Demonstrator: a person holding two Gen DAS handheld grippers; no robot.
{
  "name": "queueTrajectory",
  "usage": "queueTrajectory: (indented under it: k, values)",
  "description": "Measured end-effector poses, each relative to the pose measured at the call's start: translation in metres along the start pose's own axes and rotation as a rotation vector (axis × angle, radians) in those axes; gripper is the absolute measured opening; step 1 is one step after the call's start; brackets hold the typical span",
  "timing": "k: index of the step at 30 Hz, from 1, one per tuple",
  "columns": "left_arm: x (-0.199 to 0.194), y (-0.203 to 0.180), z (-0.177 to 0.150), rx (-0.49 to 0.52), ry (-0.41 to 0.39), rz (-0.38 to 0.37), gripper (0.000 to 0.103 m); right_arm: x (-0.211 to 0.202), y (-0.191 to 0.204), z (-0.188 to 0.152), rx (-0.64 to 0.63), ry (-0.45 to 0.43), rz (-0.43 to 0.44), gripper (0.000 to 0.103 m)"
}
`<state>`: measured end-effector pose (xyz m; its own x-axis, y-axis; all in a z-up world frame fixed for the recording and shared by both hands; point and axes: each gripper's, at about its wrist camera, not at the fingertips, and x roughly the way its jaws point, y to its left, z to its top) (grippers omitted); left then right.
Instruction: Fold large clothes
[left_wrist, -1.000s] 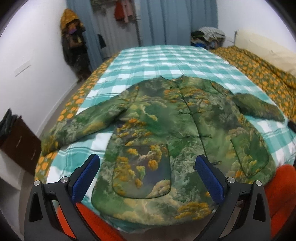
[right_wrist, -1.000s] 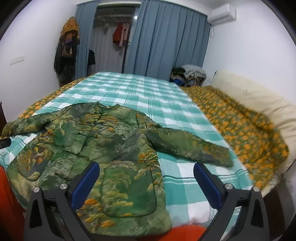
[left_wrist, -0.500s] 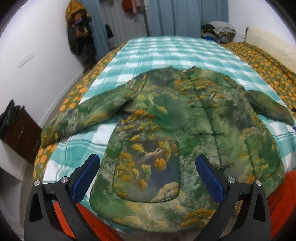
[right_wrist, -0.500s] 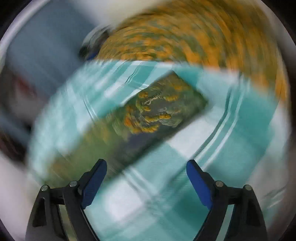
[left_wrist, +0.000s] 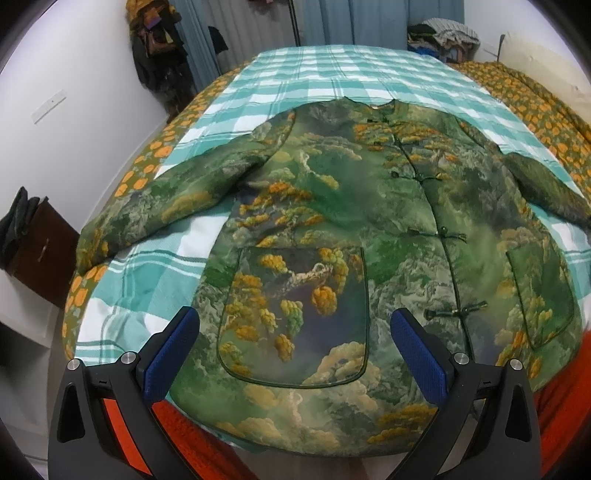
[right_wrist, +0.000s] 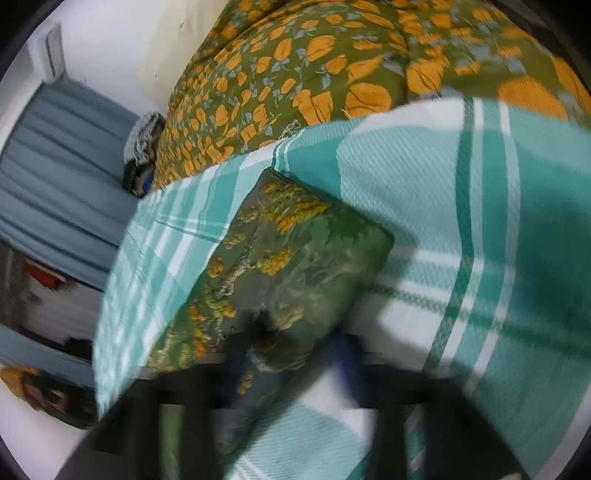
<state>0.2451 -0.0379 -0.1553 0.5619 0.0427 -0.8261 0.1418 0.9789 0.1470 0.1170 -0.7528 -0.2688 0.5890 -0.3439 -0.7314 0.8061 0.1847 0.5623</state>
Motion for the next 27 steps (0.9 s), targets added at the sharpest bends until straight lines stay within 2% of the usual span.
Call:
queueTrajectory:
  k: [1, 4, 8, 12, 18, 22, 27]
  values:
    - [0.000, 0.000, -0.001, -0.001, -0.001, -0.002, 0.103, -0.005, 0.008, 0.002, -0.040, -0.018, 0.005, 0.013]
    - [0.001, -0.001, -0.001, -0.006, -0.005, -0.012, 0.103, -0.039, 0.054, -0.002, -0.272, -0.106, 0.044, 0.010]
    - [0.001, 0.000, -0.002, -0.009, -0.022, -0.007, 0.103, -0.097, 0.126, -0.041, -0.590, -0.175, 0.162, 0.009]
    - [0.001, 0.006, -0.005, -0.019, -0.034, -0.006, 0.103, -0.154, 0.185, -0.109, -0.841, -0.217, 0.276, 0.009]
    - [-0.003, 0.025, -0.014, -0.055, -0.049, -0.005, 0.103, -0.210, 0.230, -0.235, -1.123, -0.253, 0.379, 0.008]
    - [-0.003, 0.038, -0.022, -0.086, -0.046, -0.004, 0.103, -0.213, 0.235, -0.317, -1.289, -0.208, 0.391, 0.008]
    - [-0.002, 0.047, -0.029, -0.096, -0.044, -0.011, 0.103, -0.190, 0.219, -0.408, -1.495, -0.145, 0.328, 0.008]
